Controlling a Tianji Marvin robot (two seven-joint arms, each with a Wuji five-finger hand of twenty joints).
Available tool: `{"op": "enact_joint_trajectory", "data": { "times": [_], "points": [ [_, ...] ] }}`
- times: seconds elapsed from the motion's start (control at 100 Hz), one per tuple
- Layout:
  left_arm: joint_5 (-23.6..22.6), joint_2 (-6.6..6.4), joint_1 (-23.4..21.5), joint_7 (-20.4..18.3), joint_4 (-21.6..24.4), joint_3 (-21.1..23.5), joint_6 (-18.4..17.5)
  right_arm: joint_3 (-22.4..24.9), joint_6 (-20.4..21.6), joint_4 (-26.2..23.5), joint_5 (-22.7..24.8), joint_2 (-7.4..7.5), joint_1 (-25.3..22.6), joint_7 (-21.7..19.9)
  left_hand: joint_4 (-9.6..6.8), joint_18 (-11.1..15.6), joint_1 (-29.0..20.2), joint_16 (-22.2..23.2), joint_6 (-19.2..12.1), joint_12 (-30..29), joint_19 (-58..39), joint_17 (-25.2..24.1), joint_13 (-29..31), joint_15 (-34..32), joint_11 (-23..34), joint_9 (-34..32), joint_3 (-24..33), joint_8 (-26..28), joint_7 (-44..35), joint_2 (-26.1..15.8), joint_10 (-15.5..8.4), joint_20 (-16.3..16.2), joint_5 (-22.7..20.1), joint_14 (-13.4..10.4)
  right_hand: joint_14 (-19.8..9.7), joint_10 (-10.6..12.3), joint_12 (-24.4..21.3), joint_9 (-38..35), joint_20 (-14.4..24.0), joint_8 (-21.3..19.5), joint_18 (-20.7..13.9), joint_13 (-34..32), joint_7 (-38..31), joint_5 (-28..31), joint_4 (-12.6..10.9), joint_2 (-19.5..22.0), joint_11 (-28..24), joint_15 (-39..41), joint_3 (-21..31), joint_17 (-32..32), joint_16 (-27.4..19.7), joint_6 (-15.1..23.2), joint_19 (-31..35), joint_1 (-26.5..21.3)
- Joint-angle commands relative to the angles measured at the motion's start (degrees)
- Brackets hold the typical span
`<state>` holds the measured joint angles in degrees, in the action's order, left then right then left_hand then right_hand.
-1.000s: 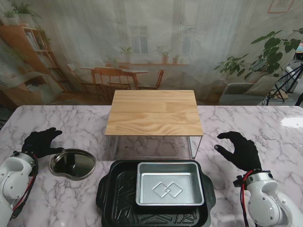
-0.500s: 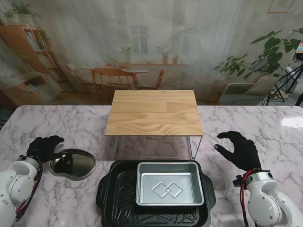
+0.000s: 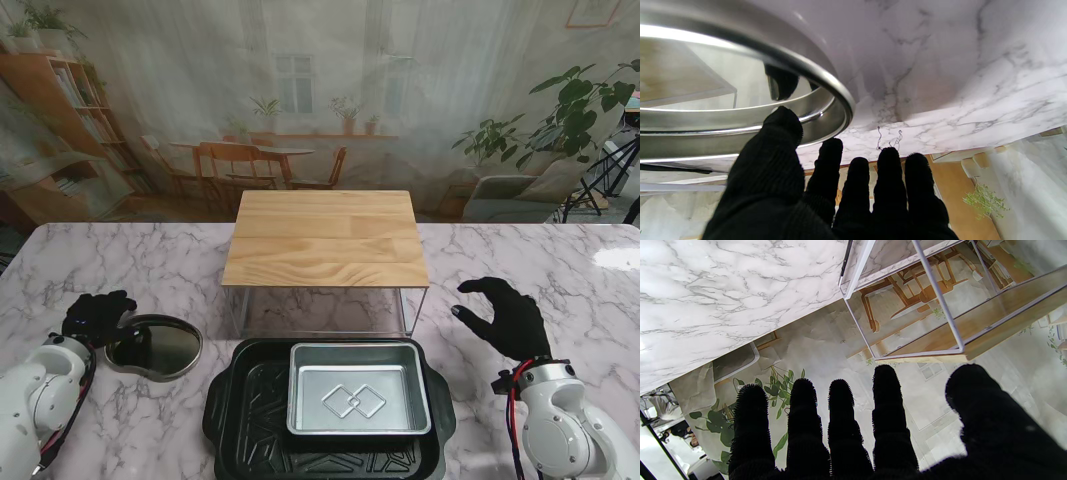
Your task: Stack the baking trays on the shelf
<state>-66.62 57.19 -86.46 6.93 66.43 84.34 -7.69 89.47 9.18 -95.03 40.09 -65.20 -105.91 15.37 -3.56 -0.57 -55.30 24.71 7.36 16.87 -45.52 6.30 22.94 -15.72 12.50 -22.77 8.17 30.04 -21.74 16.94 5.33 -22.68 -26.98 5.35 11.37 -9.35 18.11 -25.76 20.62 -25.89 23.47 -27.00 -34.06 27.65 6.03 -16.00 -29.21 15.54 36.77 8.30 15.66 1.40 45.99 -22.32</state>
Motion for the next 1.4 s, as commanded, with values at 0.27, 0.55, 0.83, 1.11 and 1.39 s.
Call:
{"op": "enact_joint_trajectory", "data": {
  "times": [0.27,0.55,0.83,1.11,1.39],
  "points": [
    [-0.15,-0.09,0.65,-1.22,-1.51,-2.32,1.62,-0.53,-0.80,0.08,-0.16,-0.05,0.25,-0.10,1.89,2.32,-5.65,0.34,-3.60,0.17,0.57,-2.08,-2.89,0.36,0.32,3.79,-1.59,6.71,-6.14,-0.95,-0.30,0.10,-3.64,-0.70,-1.04,0.29,-0.19,2.98,0.83,-0.01,-1.90,0.78,0.98,-0.32,-1.18,0.74,-0.02,-3.47,0.63,-0.64,-0.87,1.37,-1.01,0.04],
    [0.85,-0.02,1.27,-1.97,-2.51,-4.12,3.06,-0.70,-1.03,-0.25,-0.42,-0.18,0.23,0.33,2.54,3.21,-18.66,0.09,-8.10,0.92,0.50,-1.53,-2.58,-0.68,2.70,0.07,2.55,11.83,-17.11,-4.10,-2.49,0.15,-5.08,-0.61,-1.07,0.24,-0.21,3.45,0.93,-0.01,-1.91,0.93,0.98,-0.34,-1.24,1.14,-0.12,-3.45,0.62,-0.69,-0.86,1.32,-1.04,-0.25],
    [1.93,0.27,1.56,-0.72,-3.13,-4.72,3.70,-0.69,-1.05,-0.70,-1.11,-0.33,-0.02,0.53,4.51,1.30,-18.65,-0.69,-7.25,0.16,-1.43,1.81,2.89,-2.53,3.60,-8.43,5.10,16.71,-26.35,-5.35,-1.57,-0.64,-4.34,0.72,-1.05,0.38,-0.24,3.81,1.00,-0.01,-2.03,0.98,0.97,-0.41,-1.23,1.55,-0.24,-3.36,0.54,-0.73,-0.83,1.26,-1.06,-0.38],
    [2.11,0.48,1.54,0.55,-2.82,-3.96,3.63,-0.69,-0.86,-1.06,-2.15,-0.50,-0.16,0.60,5.97,-2.18,-18.66,-2.29,-6.62,-1.37,-7.22,12.53,16.92,-5.55,3.90,-22.62,9.39,21.12,-30.46,-6.49,1.46,-2.57,-3.38,2.76,-1.09,0.29,-0.25,3.76,1.07,-0.02,-2.05,1.01,0.91,-0.57,-1.19,2.00,-0.43,-3.27,0.37,-0.77,-0.80,1.28,-1.06,-0.43],
    [6.23,1.15,1.22,-1.08,-1.82,-1.49,1.46,-0.63,-0.69,-1.43,-3.04,-0.63,-0.36,0.57,7.30,-4.92,-18.67,-3.31,-4.97,0.91,-12.32,20.80,24.68,-11.21,8.18,-23.98,12.51,26.06,-33.68,-8.87,4.97,-2.96,0.58,7.82,-1.09,0.33,-0.26,3.53,1.12,-0.01,-1.98,0.84,0.84,-0.71,-1.14,2.39,-0.54,-3.12,0.14,-0.75,-0.75,1.30,-1.08,-0.39]
  ]
}}
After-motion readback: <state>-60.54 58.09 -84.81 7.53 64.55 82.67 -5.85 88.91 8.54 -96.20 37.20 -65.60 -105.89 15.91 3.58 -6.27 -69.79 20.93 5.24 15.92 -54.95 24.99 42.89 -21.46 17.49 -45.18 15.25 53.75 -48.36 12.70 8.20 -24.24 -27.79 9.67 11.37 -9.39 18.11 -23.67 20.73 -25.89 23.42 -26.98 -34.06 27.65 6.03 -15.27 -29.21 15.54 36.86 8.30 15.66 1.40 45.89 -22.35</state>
